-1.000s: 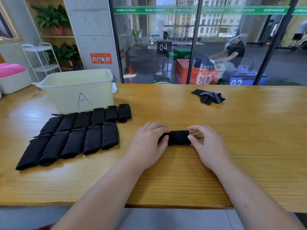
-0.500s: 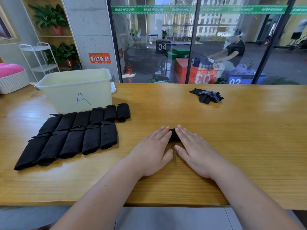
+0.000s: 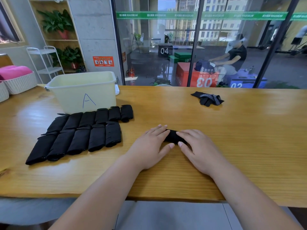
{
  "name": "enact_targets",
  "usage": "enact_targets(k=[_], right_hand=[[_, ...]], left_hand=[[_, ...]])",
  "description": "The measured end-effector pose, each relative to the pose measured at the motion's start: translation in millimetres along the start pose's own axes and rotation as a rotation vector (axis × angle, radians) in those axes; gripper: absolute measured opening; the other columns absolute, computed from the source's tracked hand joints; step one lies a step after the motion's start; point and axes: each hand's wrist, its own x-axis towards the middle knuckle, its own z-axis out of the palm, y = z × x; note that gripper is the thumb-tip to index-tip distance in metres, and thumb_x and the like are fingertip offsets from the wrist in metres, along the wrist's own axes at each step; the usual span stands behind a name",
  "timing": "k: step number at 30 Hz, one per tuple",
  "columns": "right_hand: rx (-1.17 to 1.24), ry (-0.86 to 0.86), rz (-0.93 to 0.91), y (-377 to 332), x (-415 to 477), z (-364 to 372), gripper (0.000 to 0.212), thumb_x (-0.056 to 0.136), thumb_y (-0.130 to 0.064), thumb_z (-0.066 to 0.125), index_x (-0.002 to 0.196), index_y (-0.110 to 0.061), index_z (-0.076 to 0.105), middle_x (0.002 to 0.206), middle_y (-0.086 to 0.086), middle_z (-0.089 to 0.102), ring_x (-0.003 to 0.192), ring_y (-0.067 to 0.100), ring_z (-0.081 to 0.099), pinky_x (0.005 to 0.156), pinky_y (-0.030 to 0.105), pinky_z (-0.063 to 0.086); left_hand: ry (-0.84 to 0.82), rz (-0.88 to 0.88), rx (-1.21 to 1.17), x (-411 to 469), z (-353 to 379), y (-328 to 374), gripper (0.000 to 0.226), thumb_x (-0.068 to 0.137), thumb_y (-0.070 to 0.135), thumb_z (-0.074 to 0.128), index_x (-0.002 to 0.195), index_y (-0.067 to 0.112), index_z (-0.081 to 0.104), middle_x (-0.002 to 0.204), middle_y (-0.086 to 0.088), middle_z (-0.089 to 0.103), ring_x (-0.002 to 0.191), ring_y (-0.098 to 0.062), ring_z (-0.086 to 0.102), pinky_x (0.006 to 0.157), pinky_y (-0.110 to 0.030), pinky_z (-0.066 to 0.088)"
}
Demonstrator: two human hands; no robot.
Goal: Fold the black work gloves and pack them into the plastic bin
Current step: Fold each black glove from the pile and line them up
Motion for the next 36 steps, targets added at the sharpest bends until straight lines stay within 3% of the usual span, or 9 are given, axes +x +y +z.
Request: enact_targets(k=[4,9,12,14,16,20,26,31,36], right_hand=[[0.103,0.07,-0.055,0.5,-1.6,-2.4,0.037,0.107,-0.05,0.047,0.136,-0.04,0.067,0.124,-0.028,0.058,0.123,-0.002,0.046,0.103,0.031,0.044],[0.183,0.061,-0.102,0.6,-1.3,-3.0,0.026,0.107,-0.045,0.056,0.126,-0.044,0.073,0.115,-0.029,0.06,0.118,-0.001,0.051,0.097,0.028,0.047],[0.186,0.055,-0.075,0.3,3.1,-5.6,0.032,0.108,-0.048,0.052,0.137,-0.047,0.065,0.13,-0.031,0.056,0.126,-0.003,0.047,0.103,0.029,0.044],[0.166,-0.032,-0.059,-1.7,9.1,-7.1,0.043,0.109,-0.053,0.045,0.151,-0.05,0.051,0.156,-0.034,0.039,0.144,-0.005,0.03,0.114,0.029,0.034],[0.128,-0.167,-0.068,-5.9,15.7,-5.3,0.052,0.11,-0.057,0.038,0.161,-0.05,0.034,0.169,-0.032,0.019,0.152,-0.005,0.013,0.124,0.031,0.021],[0.054,-0.259,-0.082,-17.3,25.9,3.4,0.057,0.111,-0.058,0.031,0.165,-0.048,0.021,0.173,-0.026,0.013,0.162,0.006,0.006,0.13,0.046,0.02],[0.024,-0.226,-0.06,-48.0,45.8,20.2,0.061,0.11,-0.059,0.033,0.167,-0.042,0.021,0.174,-0.021,0.016,0.163,0.012,0.011,0.129,0.048,0.023],[0.014,-0.2,-0.056,-75.4,61.7,36.6,0.062,0.11,-0.059,0.034,0.167,-0.039,0.023,0.174,-0.018,0.019,0.162,0.016,0.016,0.13,0.049,0.022],[0.004,-0.189,-0.024,-100.7,77.5,48.4,0.062,0.11,-0.058,0.033,0.168,-0.037,0.023,0.175,-0.015,0.018,0.162,0.017,0.016,0.13,0.047,0.02]], left_hand=[[-0.025,-0.085,0.03,-6.8,-7.8,-0.9,0.07,0.109,0.066,0.031,0.169,0.028,0.027,0.177,0.009,0.018,0.161,-0.012,0.019,0.13,-0.032,0.013],[-0.07,-0.033,0.035,-6.5,-4.7,-12.2,0.075,0.107,0.071,0.025,0.17,0.03,0.02,0.178,0.008,0.012,0.163,-0.01,0.009,0.134,-0.039,0.008],[-0.046,-0.028,0.004,-10.9,-5.1,-20.0,0.074,0.107,0.07,0.028,0.17,0.031,0.021,0.178,0.009,0.013,0.163,-0.007,0.005,0.134,-0.04,0.009],[-0.02,-0.031,0.001,-16.6,-7.7,-24.4,0.073,0.108,0.068,0.03,0.169,0.03,0.024,0.177,0.01,0.016,0.163,-0.006,0.005,0.134,-0.037,0.008],[0.017,-0.036,0.027,-23.5,-12.2,-30.2,0.071,0.108,0.067,0.03,0.169,0.029,0.026,0.177,0.01,0.018,0.163,-0.005,0.005,0.134,-0.035,0.007],[0.093,-0.059,0.1,-38.9,-22.7,-45.5,0.067,0.11,0.065,0.032,0.167,0.03,0.032,0.175,0.011,0.023,0.162,-0.003,0.007,0.134,-0.033,0.007],[0.202,-0.144,0.184,-56.7,-39.6,-70.3,0.065,0.11,0.063,0.033,0.161,0.025,0.045,0.171,0.008,0.035,0.161,-0.008,0.02,0.134,-0.034,0.011],[0.31,-0.352,0.287,-65.9,-31.3,-88.0,0.066,0.109,0.06,0.026,0.156,0.021,0.053,0.166,0.002,0.045,0.159,-0.014,0.03,0.133,-0.04,0.015],[0.295,-0.491,0.265,-64.7,-24.4,-88.6,0.057,0.112,0.05,0.033,0.159,0.021,0.047,0.168,0.001,0.041,0.159,-0.016,0.03,0.133,-0.041,0.016]])
